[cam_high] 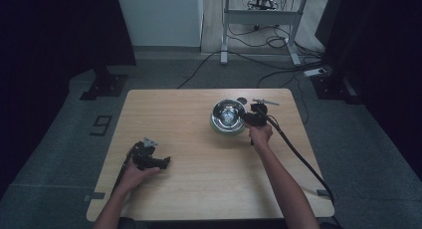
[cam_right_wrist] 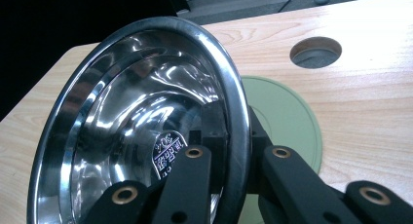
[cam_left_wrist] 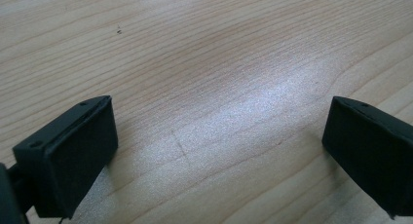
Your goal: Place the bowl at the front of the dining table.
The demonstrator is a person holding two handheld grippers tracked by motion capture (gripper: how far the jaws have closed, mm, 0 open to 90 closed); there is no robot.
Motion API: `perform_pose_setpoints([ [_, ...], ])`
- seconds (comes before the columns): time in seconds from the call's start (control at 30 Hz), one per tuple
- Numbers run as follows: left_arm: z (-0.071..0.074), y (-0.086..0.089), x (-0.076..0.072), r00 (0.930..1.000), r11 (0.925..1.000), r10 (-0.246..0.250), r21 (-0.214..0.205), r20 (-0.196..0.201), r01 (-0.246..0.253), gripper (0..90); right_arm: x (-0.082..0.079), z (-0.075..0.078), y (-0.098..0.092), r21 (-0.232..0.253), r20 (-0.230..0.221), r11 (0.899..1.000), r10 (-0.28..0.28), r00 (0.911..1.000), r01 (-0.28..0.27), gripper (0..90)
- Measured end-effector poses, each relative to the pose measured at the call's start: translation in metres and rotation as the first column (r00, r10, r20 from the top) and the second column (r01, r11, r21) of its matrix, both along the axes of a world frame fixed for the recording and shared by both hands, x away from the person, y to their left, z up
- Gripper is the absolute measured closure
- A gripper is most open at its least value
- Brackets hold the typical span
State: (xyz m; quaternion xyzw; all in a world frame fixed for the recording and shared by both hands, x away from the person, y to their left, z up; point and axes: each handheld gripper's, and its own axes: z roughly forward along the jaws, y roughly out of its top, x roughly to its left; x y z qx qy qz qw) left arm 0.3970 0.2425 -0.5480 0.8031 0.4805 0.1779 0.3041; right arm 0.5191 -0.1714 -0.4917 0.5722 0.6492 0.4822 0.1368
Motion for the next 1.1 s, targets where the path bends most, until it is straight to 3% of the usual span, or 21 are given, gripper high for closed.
perform_pose_setpoints([
  [0.8, 0.000, 0.000, 0.000, 1.0000, 1.0000, 0.000, -0.001, 0.000, 0.000, 0.0, 0.024, -0.022, -0.003, 0.022, -0.043, 0.998, -0.053, 0.9977, 0.054, 85.7],
  [1.1, 0.000, 0.000, 0.000, 1.0000, 1.0000, -0.001, 0.000, 0.001, 0.001, 0.0, 0.030, -0.031, 0.000, 0.006, -0.052, 0.998, -0.064, 0.9966, 0.065, 85.7],
])
